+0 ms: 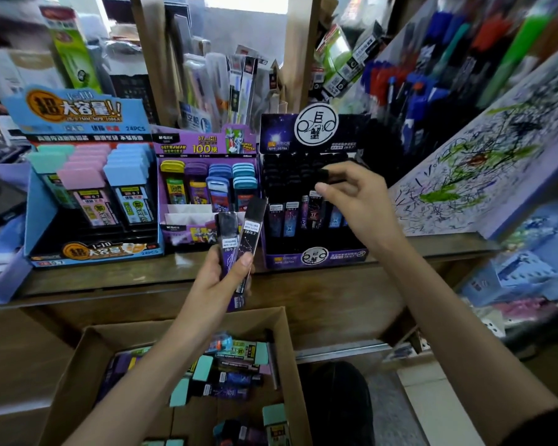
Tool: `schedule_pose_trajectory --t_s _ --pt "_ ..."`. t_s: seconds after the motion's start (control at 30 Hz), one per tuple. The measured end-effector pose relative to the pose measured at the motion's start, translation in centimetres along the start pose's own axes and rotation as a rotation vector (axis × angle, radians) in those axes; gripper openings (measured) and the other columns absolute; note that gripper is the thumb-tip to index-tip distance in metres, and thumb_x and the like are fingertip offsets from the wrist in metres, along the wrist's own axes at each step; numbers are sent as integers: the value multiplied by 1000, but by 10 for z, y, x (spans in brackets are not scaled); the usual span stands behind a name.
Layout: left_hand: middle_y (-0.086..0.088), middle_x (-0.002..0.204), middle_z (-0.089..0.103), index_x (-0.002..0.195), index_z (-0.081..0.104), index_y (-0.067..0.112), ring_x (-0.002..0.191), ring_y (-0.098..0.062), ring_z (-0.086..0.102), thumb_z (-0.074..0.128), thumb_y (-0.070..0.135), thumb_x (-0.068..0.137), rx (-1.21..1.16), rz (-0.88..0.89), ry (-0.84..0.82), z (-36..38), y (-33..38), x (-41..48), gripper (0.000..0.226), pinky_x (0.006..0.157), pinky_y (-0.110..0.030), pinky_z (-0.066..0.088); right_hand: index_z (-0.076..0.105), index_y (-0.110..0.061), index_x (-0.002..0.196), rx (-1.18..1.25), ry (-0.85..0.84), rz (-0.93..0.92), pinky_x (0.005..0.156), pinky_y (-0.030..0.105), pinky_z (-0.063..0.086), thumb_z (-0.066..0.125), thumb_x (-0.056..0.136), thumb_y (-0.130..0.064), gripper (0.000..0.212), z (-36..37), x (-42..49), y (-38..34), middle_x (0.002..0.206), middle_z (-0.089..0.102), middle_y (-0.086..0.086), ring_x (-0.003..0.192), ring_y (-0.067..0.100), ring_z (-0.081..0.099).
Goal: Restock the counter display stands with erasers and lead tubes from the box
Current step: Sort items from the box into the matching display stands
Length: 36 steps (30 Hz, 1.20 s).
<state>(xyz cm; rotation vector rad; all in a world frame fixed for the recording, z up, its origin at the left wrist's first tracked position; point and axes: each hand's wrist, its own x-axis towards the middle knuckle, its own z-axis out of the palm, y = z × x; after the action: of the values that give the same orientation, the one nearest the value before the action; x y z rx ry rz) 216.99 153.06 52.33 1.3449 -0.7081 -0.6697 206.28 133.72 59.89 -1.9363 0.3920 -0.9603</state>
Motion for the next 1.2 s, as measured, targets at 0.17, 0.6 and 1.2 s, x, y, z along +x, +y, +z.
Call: schedule_pose_trajectory --t_s 0.17,0.6,1.2 --pt "8 62 55 102 51 11 62 -9 53 53 38 84 14 37 -5 -2 0 1 32 65 -24 49 64 -29 92 -21 -42 -8 74 13 49 67 84 -10 21 4 -4 6 89 67 -14 81 2 67" --pt "10 64 57 102 52 15 62 -7 55 54 39 83 7 45 -33 -3 -1 -1 31 62 -19 50 63 -11 98 -458 116 23 67 10 43 67 86 -23 17 17 -6 21 78 57 -9 71 2 52" --pt "15 66 62 112 51 28 61 -1 56 53 46 79 -11 79 -117 24 13 4 38 56 -15 46 61 -11 100 248 -137 326 60 19 48 61 89 -13 11 36 -40 -27 86 67 2 70 5 63"
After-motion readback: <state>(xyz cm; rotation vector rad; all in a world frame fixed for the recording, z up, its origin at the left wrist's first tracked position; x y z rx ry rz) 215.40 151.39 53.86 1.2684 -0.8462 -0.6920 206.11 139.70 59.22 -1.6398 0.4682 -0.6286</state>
